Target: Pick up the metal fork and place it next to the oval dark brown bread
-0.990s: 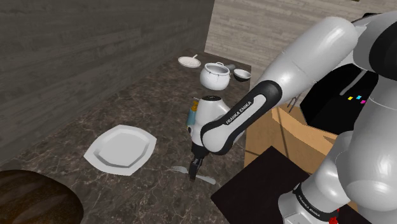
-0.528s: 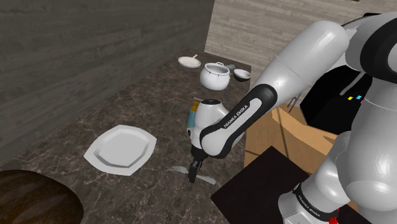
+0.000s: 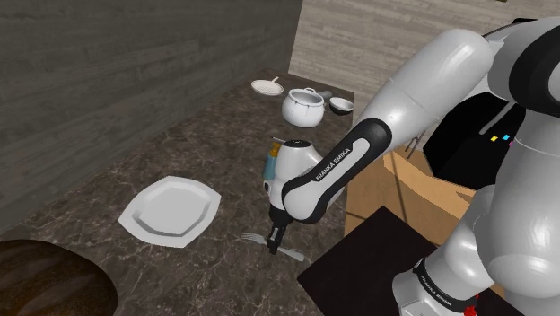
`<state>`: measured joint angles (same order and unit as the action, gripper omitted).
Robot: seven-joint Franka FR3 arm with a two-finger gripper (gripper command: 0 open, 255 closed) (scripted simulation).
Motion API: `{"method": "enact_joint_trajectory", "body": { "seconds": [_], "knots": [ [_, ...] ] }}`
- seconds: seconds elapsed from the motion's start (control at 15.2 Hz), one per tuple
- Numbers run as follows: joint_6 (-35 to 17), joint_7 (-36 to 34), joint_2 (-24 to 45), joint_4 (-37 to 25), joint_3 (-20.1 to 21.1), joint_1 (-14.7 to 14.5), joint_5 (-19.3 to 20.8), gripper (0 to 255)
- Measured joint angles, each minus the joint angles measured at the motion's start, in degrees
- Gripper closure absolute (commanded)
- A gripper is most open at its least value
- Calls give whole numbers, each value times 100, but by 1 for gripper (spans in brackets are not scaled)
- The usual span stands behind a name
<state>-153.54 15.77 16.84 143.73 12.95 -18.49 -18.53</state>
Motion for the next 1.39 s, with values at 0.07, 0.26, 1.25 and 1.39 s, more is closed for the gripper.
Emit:
{"method": "enact_joint_trajectory", "body": {
  "seconds": [0.07,0.26,1.25,1.39],
  "knots": [
    [-2,0,0,0,0,0,0,255],
    [-6,2,2,-2,-1,1,-1,255],
    [991,-208,-1089,94,-9,35,58,255],
    [1155,-240,-1247,86,-11,40,70,255]
  ]
}}
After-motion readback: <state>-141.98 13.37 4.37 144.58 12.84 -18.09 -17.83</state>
